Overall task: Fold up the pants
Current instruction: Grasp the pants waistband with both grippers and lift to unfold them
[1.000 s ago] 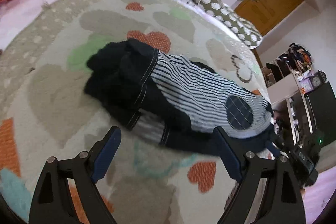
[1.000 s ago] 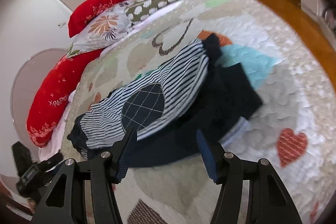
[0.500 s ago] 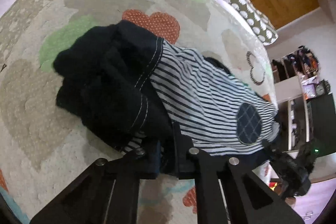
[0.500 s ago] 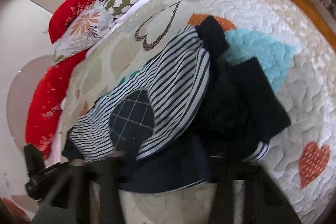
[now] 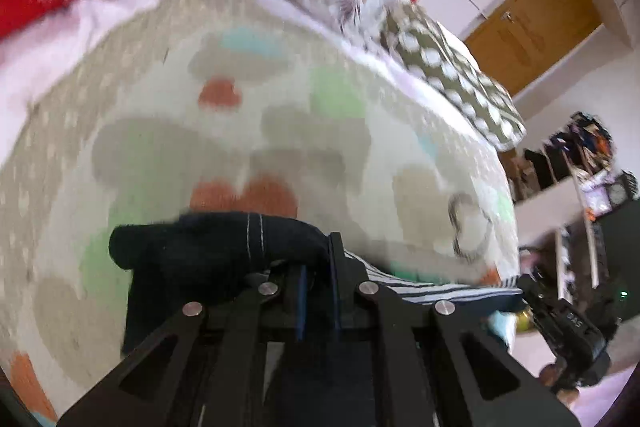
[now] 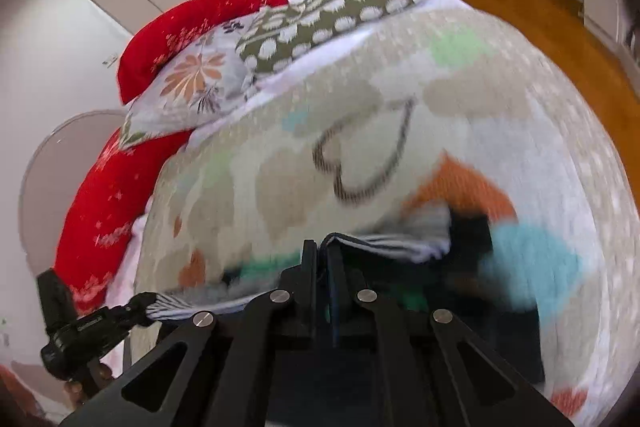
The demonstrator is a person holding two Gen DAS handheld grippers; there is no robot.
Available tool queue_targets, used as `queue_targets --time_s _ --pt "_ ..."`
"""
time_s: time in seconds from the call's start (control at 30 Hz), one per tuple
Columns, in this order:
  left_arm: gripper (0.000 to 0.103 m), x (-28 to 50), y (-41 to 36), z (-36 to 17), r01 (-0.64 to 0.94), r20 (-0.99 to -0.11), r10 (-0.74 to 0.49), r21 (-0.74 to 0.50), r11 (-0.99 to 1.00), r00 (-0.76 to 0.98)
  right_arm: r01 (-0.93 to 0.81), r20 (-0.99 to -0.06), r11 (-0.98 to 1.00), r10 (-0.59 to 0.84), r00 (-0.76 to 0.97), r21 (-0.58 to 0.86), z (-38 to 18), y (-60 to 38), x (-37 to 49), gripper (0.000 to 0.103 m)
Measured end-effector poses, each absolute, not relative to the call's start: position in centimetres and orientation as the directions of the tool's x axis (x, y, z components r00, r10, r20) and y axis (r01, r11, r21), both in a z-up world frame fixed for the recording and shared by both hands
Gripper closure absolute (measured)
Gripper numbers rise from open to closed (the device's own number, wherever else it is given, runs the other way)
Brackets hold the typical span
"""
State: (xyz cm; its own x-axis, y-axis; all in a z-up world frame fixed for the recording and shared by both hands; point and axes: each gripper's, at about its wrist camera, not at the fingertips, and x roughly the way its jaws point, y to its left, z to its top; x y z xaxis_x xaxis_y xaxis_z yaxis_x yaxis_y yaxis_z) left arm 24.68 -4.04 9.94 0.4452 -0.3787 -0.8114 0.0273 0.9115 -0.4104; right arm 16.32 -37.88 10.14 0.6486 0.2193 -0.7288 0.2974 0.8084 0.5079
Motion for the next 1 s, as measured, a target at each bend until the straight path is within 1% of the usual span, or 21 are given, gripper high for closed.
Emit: queue_targets --time_s 0.1,0.13,0.17,0.2,0.23,0.27,0.3,0.33,0.37,0.4,0.47,0.53,0.57,0.7,0.77,0.83,0.97,1.0 --pt "0.094 27.6 -4.5 9.5 0.004 -0.824 -0.336 -0.375 0.927 0.456 0.317 -0.728 0.828 0.151 0.669 0.463 10.6 -37.8 20.2 0.096" --pt "0.094 28.2 -4.4 9.1 -0.012 -0.83 -0.341 -0.385 0.923 0.442 0.316 -0.731 0.841 0.129 0.67 0.439 10.5 -37.7 21.8 0.095" --pt "0.091 28.4 -4.2 8.9 -0.012 -0.827 -0.36 -0.404 0.915 0.431 0.331 -0.755 0.857 0.097 0.648 0.394 10.1 -37.6 23.2 0.091" --pt "0.088 28.3 -4.0 8.9 0.002 -0.816 -0.395 -0.435 0.9 0.422 0.351 -0.776 0.863 0.071 0.627 0.363 9.9 -37.6 23.9 0.078" --pt "0.08 28.0 -3.7 9.0 0.02 -0.803 -0.42 -0.455 0.89 0.423 0.365 -0.794 0.867 0.057 0.605 0.34 9.5 -37.8 24.5 0.062" --pt "0.073 27.6 -3.4 9.3 0.04 -0.791 -0.438 -0.467 0.883 0.427 0.359 -0.796 0.867 0.066 0.602 0.344 9.4 -37.9 24.6 0.055" --pt "0.069 27.3 -3.3 9.5 0.055 -0.784 -0.445 -0.47 0.881 0.432 0.353 -0.79 0.867 0.072 0.609 0.351 9.4 -38.1 24.3 0.047" --pt "0.06 26.9 -3.0 9.9 0.067 -0.779 -0.449 -0.47 0.88 0.438 0.352 -0.779 0.866 0.065 0.623 0.354 9.6 -38.4 23.6 0.043" --pt "0.053 26.4 -2.4 10.4 0.074 -0.771 -0.453 -0.472 0.878 0.447 0.359 -0.772 0.864 0.051 0.633 0.352 9.9 -38.8 22.7 0.042" --pt "0.05 25.7 -1.9 10.7 0.08 -0.765 -0.455 -0.474 0.877 0.455 0.366 -0.77 0.859 0.05 0.637 0.358 10.1 -39.2 21.7 0.041" --pt "0.041 24.0 -0.4 11.5 0.09 -0.757 -0.46 -0.476 0.875 0.463 0.361 -0.755 0.837 0.091 0.649 0.411 10.2 -40.3 19.0 0.041" --pt "0.035 22.5 1.4 11.5 0.093 -0.753 -0.466 -0.482 0.871 0.465 0.36 -0.751 0.826 0.111 0.651 0.434 10.5 -41.2 16.3 0.041" --pt "0.033 21.6 2.4 11.4 0.084 -0.761 -0.45 -0.468 0.88 0.468 0.361 -0.753 0.826 0.112 0.649 0.434 10.5 -41.5 14.7 0.041" --pt "0.03 18.6 5.7 8.4 0.016 -0.818 -0.358 -0.393 0.919 0.45 0.362 -0.763 0.826 0.121 0.635 0.432 9.4 -42.7 7.8 0.04" --pt "0.03 17.7 6.4 5.9 -0.013 -0.844 -0.359 -0.397 0.918 0.398 0.381 -0.771 0.827 0.095 0.629 0.413 8.5 -43.1 4.7 0.036" --pt "0.03 17.2 6.5 3.9 -0.031 -0.858 -0.367 -0.404 0.914 0.36 0.411 -0.781 0.825 0.057 0.622 0.388 7.3 -43.3 2.3 0.035" --pt "0.03 17.6 3.9 2.6 0.023 -0.864 -0.344 -0.361 0.932 0.367 0.438 -0.799 0.807 0.068 0.597 0.396 4.8 -43.3 0.7 0.035" --pt "0.028 17.7 3.2 2.6 0.029 -0.865 -0.335 -0.35 0.936 0.374 0.444 -0.797 0.799 0.072 0.599 0.405 4.3 -43.2 0.8 0.035"
